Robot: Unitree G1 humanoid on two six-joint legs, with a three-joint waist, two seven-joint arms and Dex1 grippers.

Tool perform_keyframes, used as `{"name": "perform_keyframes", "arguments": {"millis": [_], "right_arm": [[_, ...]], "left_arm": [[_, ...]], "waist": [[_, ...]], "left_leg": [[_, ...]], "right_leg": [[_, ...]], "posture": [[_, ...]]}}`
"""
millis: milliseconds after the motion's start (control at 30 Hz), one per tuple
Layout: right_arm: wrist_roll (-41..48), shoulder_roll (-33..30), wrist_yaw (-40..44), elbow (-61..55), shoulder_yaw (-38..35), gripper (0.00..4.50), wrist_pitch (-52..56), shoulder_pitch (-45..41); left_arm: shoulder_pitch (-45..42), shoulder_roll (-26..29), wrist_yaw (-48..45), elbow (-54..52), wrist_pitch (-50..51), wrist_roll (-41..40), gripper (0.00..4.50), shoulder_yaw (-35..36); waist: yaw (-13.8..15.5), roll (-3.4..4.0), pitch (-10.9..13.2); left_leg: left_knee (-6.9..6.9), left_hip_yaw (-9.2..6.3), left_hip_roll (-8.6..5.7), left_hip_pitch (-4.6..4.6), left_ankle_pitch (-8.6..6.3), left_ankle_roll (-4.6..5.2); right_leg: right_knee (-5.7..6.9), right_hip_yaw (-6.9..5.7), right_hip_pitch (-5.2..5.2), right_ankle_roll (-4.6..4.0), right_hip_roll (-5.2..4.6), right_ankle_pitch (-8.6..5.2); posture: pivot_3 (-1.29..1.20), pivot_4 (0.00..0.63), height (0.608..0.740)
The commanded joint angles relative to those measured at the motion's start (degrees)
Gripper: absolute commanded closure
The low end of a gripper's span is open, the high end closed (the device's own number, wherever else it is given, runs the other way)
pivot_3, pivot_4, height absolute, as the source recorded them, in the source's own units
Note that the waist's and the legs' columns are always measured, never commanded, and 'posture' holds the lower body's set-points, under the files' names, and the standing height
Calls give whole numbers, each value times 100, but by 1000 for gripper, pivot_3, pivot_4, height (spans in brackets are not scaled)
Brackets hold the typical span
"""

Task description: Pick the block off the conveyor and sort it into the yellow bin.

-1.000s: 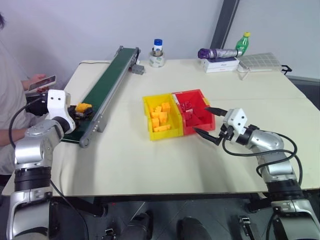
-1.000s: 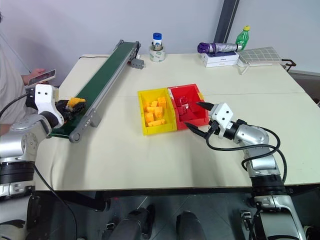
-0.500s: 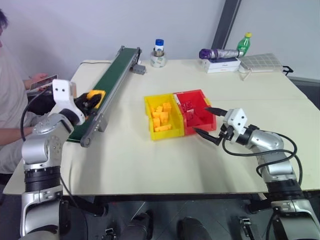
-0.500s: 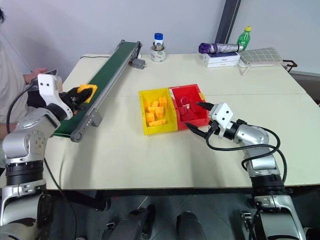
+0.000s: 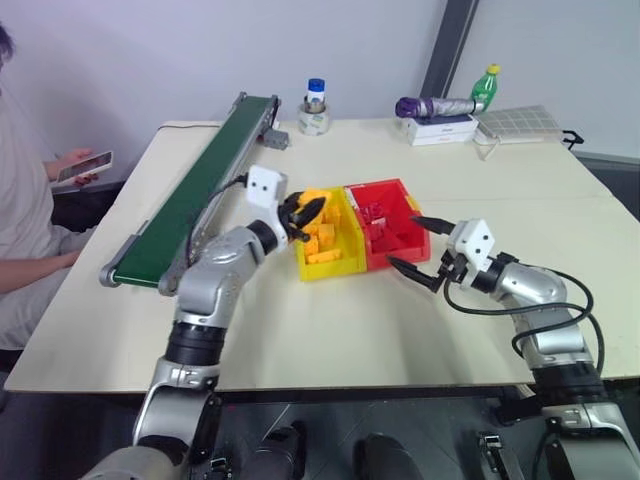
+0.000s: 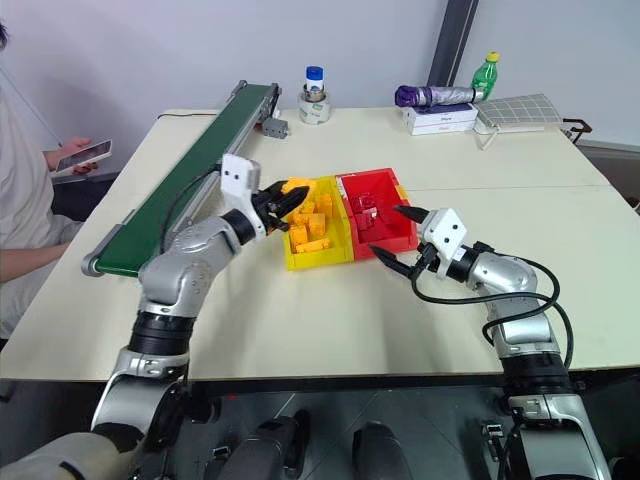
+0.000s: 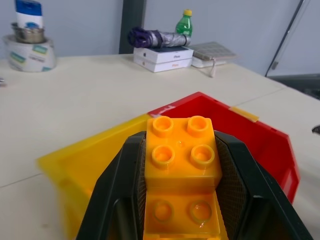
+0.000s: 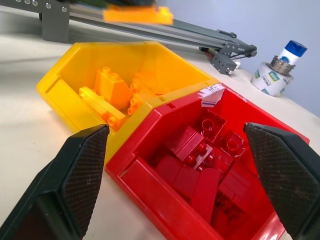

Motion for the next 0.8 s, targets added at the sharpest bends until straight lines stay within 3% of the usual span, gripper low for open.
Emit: {"name": "perform_keyframes", "arguments": {"millis": [33,233,267,467,567,667,800], "right_arm": [[50,-27,-108,-301,-140,0,-47,2],[70,-82,-189,-440,-194,0,-11,164],[72,-84,-199,-455,-191,0,-1,171],[82,-95,-208,-456,-182,0,14,164],[83,-101,-193,-423,-169,0,6,141],[87,-98,-169,-335,-161,0,-36,83],[98,-93,-95,-238,-145,0,-79,32]], "left_arm": [[-310,-159,106,350,-513,362,3181,-147],[-464,-372,363,659,-768,584,212,-73],[-454,-379,357,618,-740,568,42,-63],[-82,100,-278,-475,-295,130,42,70],[332,760,-811,-1239,-73,-146,42,222],[1024,1809,-1501,-2075,244,-701,42,855],[1749,2565,-1886,-2387,375,-1112,42,1482]], "waist": [[0,0,0],[-7,-1,0],[-7,-1,0],[-23,-1,0],[-52,1,0],[-75,3,0],[15,5,0]], "left_leg": [[0,0,0,0,0,0],[1,0,0,-1,0,0],[1,0,0,-1,0,0],[0,0,0,0,0,0],[-3,0,2,3,0,0],[-9,0,6,5,0,-1],[-10,-3,7,4,-1,-2]], "right_leg": [[0,0,0,0,0,0],[0,-1,0,3,0,1],[0,-1,0,3,0,1],[1,-2,0,4,1,1],[4,0,-2,3,4,1],[7,4,-7,0,7,0],[4,4,-7,-22,6,-12]], "posture": [[0,150,740],[0,150,740],[0,150,740],[0,150,740],[0,150,740],[0,150,740],[0,150,740]]}}
